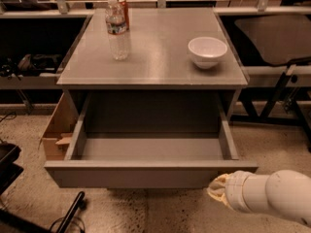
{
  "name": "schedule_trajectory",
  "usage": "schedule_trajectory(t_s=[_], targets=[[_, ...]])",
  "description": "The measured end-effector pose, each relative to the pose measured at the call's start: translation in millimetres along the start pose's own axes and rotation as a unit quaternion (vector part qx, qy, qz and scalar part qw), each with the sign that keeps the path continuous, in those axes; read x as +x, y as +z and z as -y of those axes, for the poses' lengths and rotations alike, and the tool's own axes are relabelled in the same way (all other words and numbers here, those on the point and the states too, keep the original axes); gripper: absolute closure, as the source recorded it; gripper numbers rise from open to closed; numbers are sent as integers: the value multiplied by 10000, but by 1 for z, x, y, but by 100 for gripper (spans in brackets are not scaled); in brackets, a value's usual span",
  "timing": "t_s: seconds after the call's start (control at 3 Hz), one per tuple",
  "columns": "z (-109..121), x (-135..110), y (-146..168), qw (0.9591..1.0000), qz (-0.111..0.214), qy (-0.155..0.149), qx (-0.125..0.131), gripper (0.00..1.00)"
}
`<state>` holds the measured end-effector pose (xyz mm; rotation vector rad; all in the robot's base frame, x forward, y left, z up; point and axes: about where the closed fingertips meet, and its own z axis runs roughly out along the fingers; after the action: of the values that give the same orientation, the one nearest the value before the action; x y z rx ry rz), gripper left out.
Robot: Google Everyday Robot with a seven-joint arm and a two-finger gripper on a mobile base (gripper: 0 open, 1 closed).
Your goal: Close top drawer
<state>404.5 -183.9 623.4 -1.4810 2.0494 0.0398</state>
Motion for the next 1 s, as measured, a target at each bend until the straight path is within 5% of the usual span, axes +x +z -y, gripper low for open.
schedule_trajectory(t_s=[0.33, 0.67, 1.0], targets=[[29, -7, 15, 9994, 152, -306, 80, 100], [33, -9, 16, 9992, 165, -354, 91, 100], [69, -23, 20, 9968, 216, -761, 153, 100]])
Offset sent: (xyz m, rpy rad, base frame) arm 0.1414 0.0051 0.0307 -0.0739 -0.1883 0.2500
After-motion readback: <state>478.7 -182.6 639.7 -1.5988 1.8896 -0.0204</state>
